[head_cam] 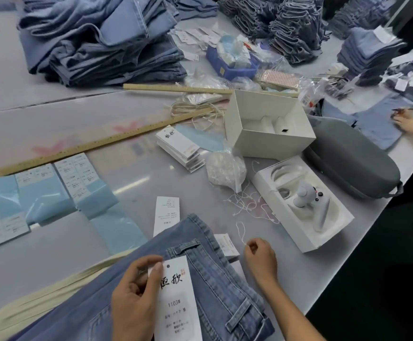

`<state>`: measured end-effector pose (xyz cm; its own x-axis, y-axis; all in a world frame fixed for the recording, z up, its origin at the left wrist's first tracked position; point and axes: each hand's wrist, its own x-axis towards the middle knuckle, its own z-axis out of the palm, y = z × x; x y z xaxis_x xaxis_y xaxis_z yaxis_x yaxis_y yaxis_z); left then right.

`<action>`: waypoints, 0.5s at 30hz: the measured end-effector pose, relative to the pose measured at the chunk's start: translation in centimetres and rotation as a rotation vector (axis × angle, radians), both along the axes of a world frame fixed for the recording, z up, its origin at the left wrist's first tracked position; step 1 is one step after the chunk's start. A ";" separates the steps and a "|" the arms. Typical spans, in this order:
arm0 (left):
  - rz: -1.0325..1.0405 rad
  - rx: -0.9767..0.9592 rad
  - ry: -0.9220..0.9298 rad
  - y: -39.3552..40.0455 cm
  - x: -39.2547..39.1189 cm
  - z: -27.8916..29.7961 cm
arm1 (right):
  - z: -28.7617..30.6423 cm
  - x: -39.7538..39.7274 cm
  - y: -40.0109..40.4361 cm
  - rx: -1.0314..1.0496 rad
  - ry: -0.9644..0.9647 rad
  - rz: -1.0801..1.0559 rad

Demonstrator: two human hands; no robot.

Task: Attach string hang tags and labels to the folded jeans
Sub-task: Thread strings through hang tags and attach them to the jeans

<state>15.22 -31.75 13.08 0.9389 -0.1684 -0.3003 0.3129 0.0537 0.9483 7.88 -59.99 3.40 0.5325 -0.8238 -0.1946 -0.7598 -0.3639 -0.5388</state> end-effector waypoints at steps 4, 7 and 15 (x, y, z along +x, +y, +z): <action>-0.012 0.060 -0.019 0.2 -0.3 -0.5 | -0.1 -4.0 1.2 0.005 0.052 -0.099; -0.016 0.047 -0.033 0.3 -0.4 -0.3 | 0.7 -2.5 0.7 -0.052 -0.029 -0.094; -0.070 0.028 -0.050 0.7 -0.3 -0.3 | 2.1 1.9 -3.1 -0.177 0.182 0.722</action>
